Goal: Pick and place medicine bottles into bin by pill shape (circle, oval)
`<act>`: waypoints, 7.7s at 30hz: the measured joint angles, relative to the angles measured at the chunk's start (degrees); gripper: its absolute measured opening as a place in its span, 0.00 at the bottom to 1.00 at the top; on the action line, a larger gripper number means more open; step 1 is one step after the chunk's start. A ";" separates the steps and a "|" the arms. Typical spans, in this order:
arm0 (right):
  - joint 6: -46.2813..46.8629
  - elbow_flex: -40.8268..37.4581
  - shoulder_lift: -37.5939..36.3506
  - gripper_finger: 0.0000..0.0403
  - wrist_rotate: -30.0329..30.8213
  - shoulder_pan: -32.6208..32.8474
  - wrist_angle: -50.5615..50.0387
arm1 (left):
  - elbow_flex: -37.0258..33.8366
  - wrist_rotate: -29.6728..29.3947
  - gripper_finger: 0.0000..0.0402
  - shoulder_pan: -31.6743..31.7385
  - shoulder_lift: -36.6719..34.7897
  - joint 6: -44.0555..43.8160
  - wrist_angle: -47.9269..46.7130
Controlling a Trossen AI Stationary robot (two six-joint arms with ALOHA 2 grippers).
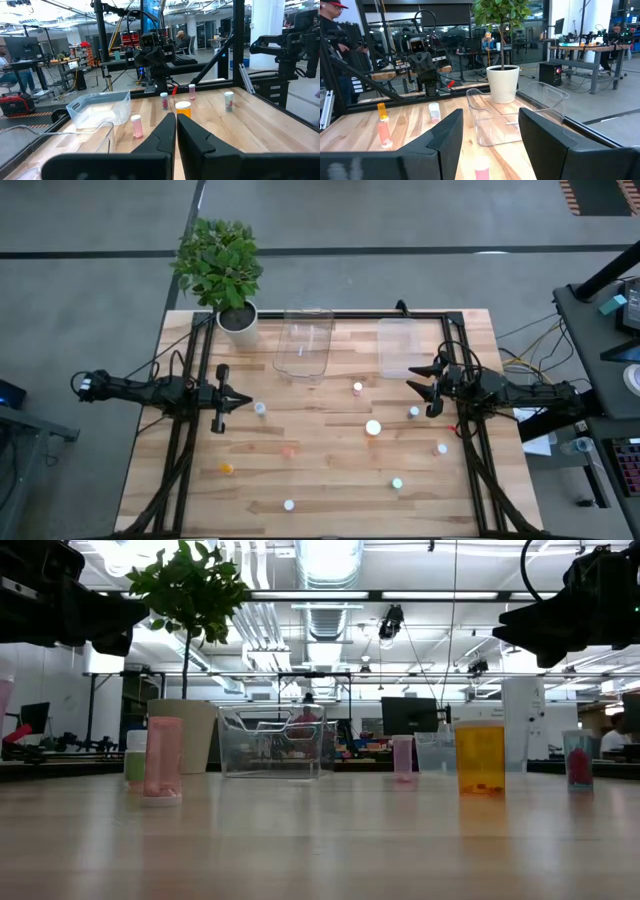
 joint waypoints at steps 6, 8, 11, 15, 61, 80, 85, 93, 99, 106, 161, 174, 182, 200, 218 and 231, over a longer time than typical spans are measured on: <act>0.00 0.00 0.00 0.46 -0.01 -0.02 0.00 | 0.00 0.01 0.00 0.00 0.00 0.01 0.00; 0.01 0.00 0.01 0.46 0.00 0.00 0.00 | 0.00 0.02 0.00 0.00 -0.02 -0.01 0.00; 0.02 0.00 0.01 0.46 0.00 -0.02 0.00 | 0.00 0.00 0.00 0.00 0.00 -0.01 0.00; 0.02 0.00 0.02 0.46 0.01 0.00 0.00 | 0.00 0.01 0.00 0.00 0.00 -0.01 0.00; 5.54 11.52 12.64 0.46 3.05 -0.02 14.89 | 10.76 -9.48 0.00 0.01 21.37 -10.46 39.04; -2.95 37.65 38.76 0.46 2.96 -0.02 -10.16 | 27.22 -10.99 0.00 0.04 46.80 11.60 39.14; -3.05 41.34 44.26 0.46 2.49 0.01 -14.83 | 28.48 -11.02 0.00 0.04 49.56 15.85 39.26; -2.51 46.56 52.19 0.46 1.18 -0.01 -19.75 | 27.91 -11.03 0.00 0.04 51.97 16.67 38.96; -1.55 53.69 57.98 0.46 1.23 -0.02 -30.11 | 28.03 -12.82 0.00 0.07 51.42 16.80 39.05; -3.75 61.96 65.78 0.45 1.18 -0.57 -41.45 | 28.07 -17.03 0.00 0.15 50.39 16.82 39.05; -13.12 65.64 93.51 0.49 -16.56 -11.91 -42.10 | 27.80 -17.20 0.00 0.12 50.38 19.40 39.01; -12.37 65.64 93.09 0.27 -16.56 -11.91 -42.12 | 27.78 -17.20 0.00 0.11 50.38 19.36 39.01; -10.41 65.84 88.26 0.30 -16.40 -12.24 -43.17 | 27.78 -17.20 0.00 0.11 50.38 19.31 39.01; -13.13 75.89 81.23 0.28 -11.93 -33.92 -59.08 | 27.80 -17.20 0.00 0.11 50.38 19.31 39.32; -19.54 75.28 90.52 0.28 -18.35 -46.22 -55.98 | 27.82 -17.20 0.00 0.11 50.38 19.31 39.26; -20.09 73.48 93.00 0.29 -18.55 -46.34 -51.93 | 27.82 -17.20 0.00 0.11 50.38 19.34 38.97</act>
